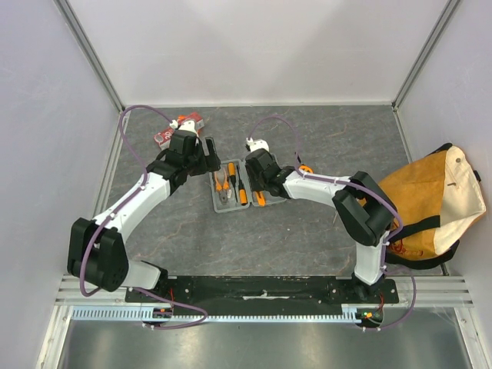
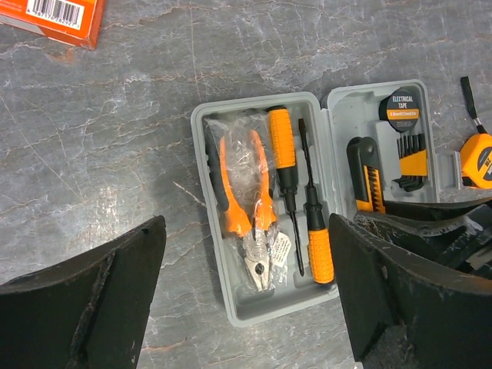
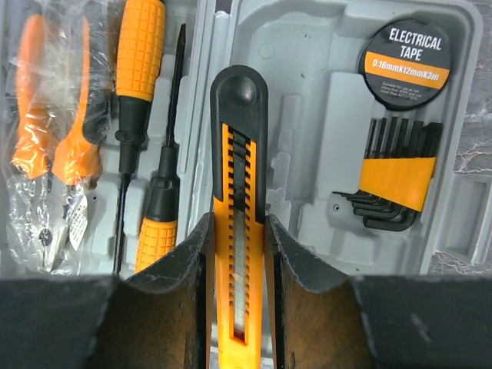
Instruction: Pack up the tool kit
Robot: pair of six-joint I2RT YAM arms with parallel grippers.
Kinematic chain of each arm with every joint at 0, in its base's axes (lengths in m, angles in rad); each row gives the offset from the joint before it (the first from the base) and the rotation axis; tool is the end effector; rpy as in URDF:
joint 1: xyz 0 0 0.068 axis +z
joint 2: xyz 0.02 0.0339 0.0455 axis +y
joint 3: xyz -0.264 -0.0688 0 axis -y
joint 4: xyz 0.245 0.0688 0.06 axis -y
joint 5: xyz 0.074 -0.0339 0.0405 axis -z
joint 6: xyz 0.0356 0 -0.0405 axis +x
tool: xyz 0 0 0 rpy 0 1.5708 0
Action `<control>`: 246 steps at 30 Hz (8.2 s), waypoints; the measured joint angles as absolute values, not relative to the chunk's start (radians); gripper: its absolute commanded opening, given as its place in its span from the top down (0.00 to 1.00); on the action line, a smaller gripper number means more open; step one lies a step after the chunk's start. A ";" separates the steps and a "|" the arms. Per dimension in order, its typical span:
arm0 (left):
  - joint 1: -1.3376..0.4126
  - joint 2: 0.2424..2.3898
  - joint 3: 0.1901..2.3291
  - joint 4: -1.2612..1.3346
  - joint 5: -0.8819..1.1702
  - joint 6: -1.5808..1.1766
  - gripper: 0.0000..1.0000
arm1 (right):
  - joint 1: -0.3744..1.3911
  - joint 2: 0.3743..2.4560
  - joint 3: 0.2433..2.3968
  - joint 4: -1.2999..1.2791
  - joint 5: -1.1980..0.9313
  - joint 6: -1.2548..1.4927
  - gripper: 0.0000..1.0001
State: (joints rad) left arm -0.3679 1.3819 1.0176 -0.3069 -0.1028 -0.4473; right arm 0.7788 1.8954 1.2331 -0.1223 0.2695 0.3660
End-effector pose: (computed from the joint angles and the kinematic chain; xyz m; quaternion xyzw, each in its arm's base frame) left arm 0.2872 -0.1068 0.2735 -0.0580 0.8978 -0.1296 0.4170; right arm 0.2992 0.2819 0.1838 -0.1372 0.9065 0.1013 0.3863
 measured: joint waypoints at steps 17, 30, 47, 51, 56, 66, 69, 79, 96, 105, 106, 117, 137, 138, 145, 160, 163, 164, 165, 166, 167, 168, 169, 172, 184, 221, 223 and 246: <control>-0.368 1.399 1.018 -0.307 -0.078 -0.447 0.09 | 0.779 1.962 1.247 -0.034 0.332 0.422 0.82; -0.368 1.406 1.021 -0.308 -0.068 -0.447 0.10 | 0.779 1.977 1.248 -0.006 0.367 0.479 0.74; -0.368 1.420 1.028 -0.308 -0.054 -0.447 0.10 | 0.784 1.975 1.231 0.020 0.398 0.483 0.51; -0.368 1.425 1.034 -0.308 -0.046 -0.447 0.11 | 0.784 1.970 1.225 0.020 0.398 0.485 0.54; -0.368 1.435 1.046 -0.308 -0.022 -0.448 0.14 | 0.785 1.937 1.203 -0.002 0.395 0.486 0.54; -0.369 1.593 1.114 -0.199 0.204 -0.517 0.51 | 0.788 1.816 1.167 -0.032 0.352 0.473 0.78; -0.379 1.724 1.214 -0.182 0.250 -0.540 0.62 | 0.788 1.814 1.162 -0.032 0.327 0.468 0.80; -0.492 2.019 1.495 -0.211 0.171 -0.543 0.77 | 0.788 1.814 1.100 -0.048 0.273 0.467 0.81; -0.523 2.114 1.546 -0.286 0.022 -0.525 0.84 | 0.788 1.801 1.045 -0.020 0.251 0.435 0.73; -0.531 2.106 1.546 -0.305 -0.024 -0.505 0.81 | 0.788 1.764 1.031 -0.020 0.224 0.417 0.77; -0.532 2.103 1.546 -0.309 -0.029 -0.503 0.81 | 0.788 1.764 1.031 -0.020 0.222 0.416 0.77; -0.539 2.106 1.586 -0.402 -0.071 -0.489 0.84 | 0.790 1.769 1.031 -0.014 0.179 0.394 0.79; -0.555 2.195 1.722 -0.501 -0.080 -0.483 0.98 | 0.802 1.827 1.050 0.020 0.189 0.374 0.83; -0.557 2.200 1.731 -0.508 -0.083 -0.483 0.98 | 0.802 1.828 1.050 0.022 0.191 0.375 0.83; -0.570 2.217 1.761 -0.540 -0.114 -0.485 0.98 | 0.803 1.830 1.027 0.064 0.206 0.401 0.84; -0.584 2.232 1.811 -0.606 -0.147 -0.505 0.89 | 0.808 1.810 1.018 0.055 0.249 0.461 0.75; -0.587 2.231 1.829 -0.647 -0.143 -0.506 0.79 | 0.810 1.770 1.025 -0.010 0.273 0.461 0.69; -0.590 2.230 1.839 -0.661 -0.143 -0.508 0.78 | 0.810 1.754 1.029 -0.027 0.282 0.462 0.66; -0.591 2.228 1.845 -0.669 -0.141 -0.508 0.76 | 0.810 1.734 1.033 -0.041 0.294 0.464 0.63; -0.591 2.224 1.854 -0.679 -0.139 -0.508 0.75 | 0.810 1.714 1.035 -0.051 0.302 0.467 0.60; -0.591 2.216 1.859 -0.684 -0.138 -0.508 0.75 | 0.810 1.685 1.036 -0.065 0.316 0.471 0.57; -0.591 2.202 1.861 -0.688 -0.138 -0.508 0.73 | 0.809 1.662 1.036 -0.074 0.326 0.476 0.55; -0.591 2.188 1.861 -0.692 -0.138 -0.508 0.72 | 0.810 1.639 1.036 -0.084 0.339 0.480 0.52; -0.591 2.130 1.861 -0.704 -0.141 -0.509 0.72 | 0.807 1.563 1.036 -0.121 0.395 0.502 0.50; -0.591 1.964 1.755 -0.613 -0.038 -0.508 0.84 | 0.777 1.551 1.017 -0.144 0.303 0.435 0.78; -0.604 2.218 1.785 -0.612 -0.153 -0.511 0.98 | 0.812 1.795 1.039 -0.040 0.213 0.407 0.84; -0.607 2.226 1.796 -0.620 -0.161 -0.512 0.98 | 0.814 1.798 1.040 -0.035 0.220 0.414 0.85; -0.644 2.304 1.923 -0.720 -0.281 -0.558 0.98 | 0.823 1.802 0.973 0.117 0.279 0.544 0.85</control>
